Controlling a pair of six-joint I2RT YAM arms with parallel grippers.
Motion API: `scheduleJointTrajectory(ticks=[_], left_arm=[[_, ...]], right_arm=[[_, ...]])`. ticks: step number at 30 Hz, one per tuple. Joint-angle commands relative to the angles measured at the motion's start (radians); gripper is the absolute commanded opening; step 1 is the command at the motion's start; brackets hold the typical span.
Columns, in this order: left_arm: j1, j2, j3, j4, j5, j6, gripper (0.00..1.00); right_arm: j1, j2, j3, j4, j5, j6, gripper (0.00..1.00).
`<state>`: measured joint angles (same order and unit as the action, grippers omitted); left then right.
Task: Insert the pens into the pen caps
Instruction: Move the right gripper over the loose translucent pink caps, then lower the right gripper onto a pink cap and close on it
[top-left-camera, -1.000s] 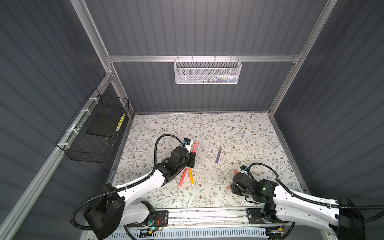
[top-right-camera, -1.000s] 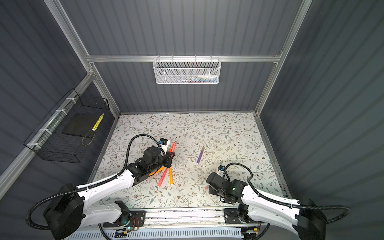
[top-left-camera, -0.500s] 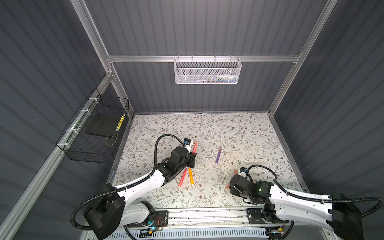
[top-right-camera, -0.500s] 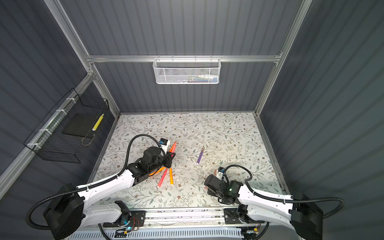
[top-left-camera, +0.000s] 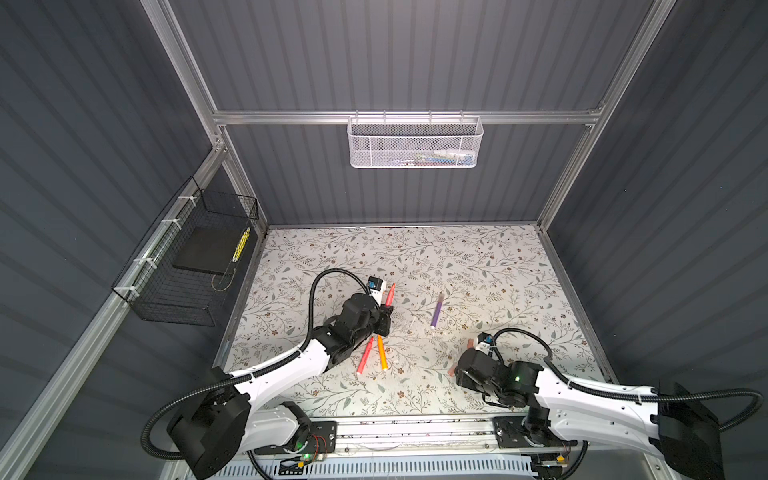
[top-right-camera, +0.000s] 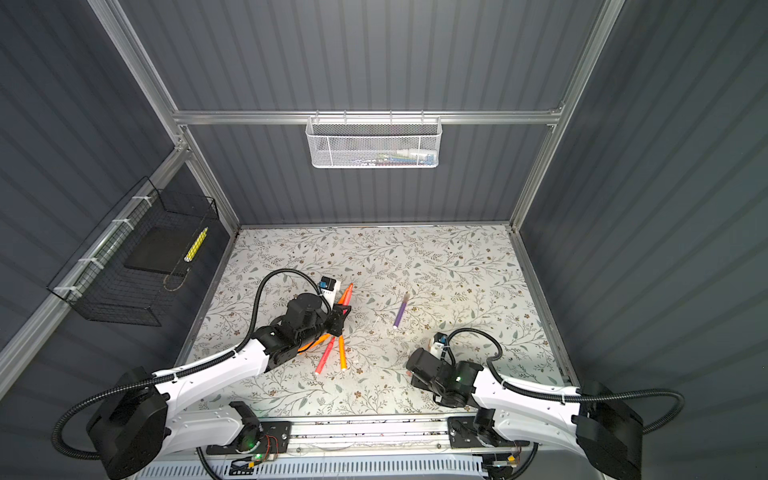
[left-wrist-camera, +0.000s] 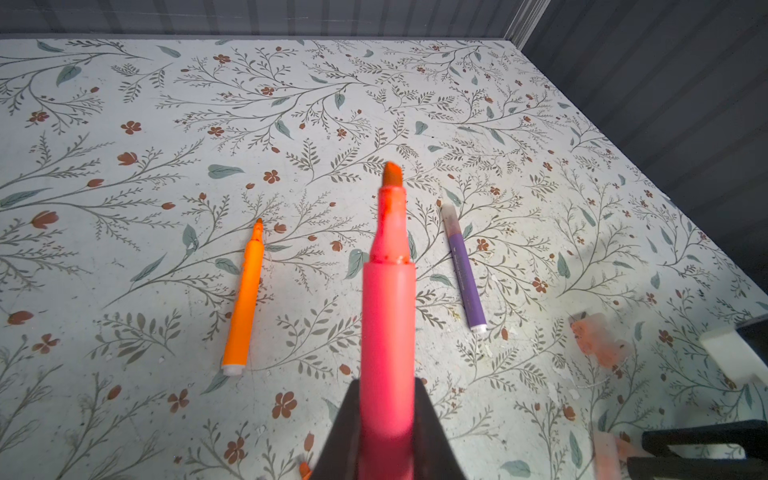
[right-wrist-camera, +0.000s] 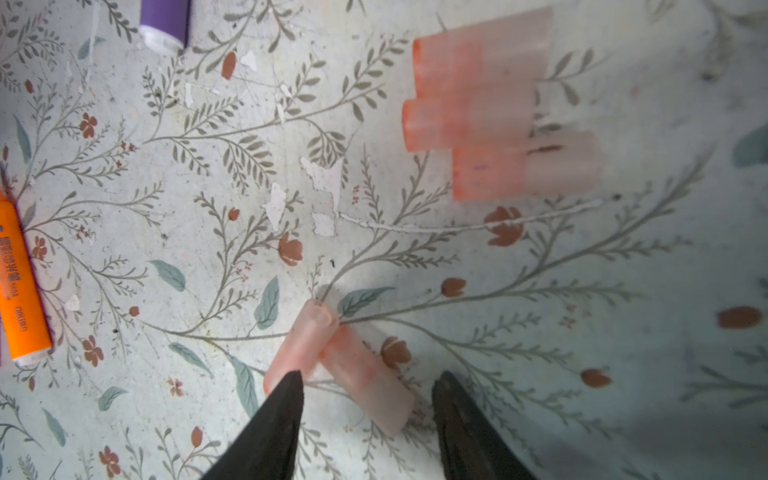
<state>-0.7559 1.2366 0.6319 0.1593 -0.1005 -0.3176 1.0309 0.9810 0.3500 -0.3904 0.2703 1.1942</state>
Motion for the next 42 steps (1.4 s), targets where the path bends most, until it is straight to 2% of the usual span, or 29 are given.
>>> scheduleJointTrajectory(ticks=[1,4,7,9,18,30,42], left_arm=[[0.000,0.003,-0.006,0.010,0.013,0.023,0.00],[0.000,0.004,-0.006,0.015,0.016,0.024,0.00],[0.000,0.007,-0.006,0.008,0.016,0.024,0.00],[0.001,0.006,-0.006,0.012,0.016,0.024,0.00],[0.001,0.001,-0.007,0.013,0.019,0.025,0.00],[0.000,-0.005,-0.009,0.014,0.025,0.024,0.00],[0.000,-0.007,-0.010,0.016,0.031,0.025,0.00]], right_arm=[[0.010,0.004,0.015,-0.073,0.029,-0.028,0.50],[0.018,0.007,0.025,-0.108,0.029,-0.025,0.47],[0.040,0.008,0.038,-0.163,0.032,-0.006,0.35],[0.056,0.000,0.040,-0.177,0.029,-0.005,0.32],[0.078,-0.008,0.029,-0.227,0.066,0.031,0.35],[0.071,0.071,0.026,-0.239,0.133,0.066,0.36],[-0.006,0.165,0.044,-0.135,0.156,-0.005,0.37]])
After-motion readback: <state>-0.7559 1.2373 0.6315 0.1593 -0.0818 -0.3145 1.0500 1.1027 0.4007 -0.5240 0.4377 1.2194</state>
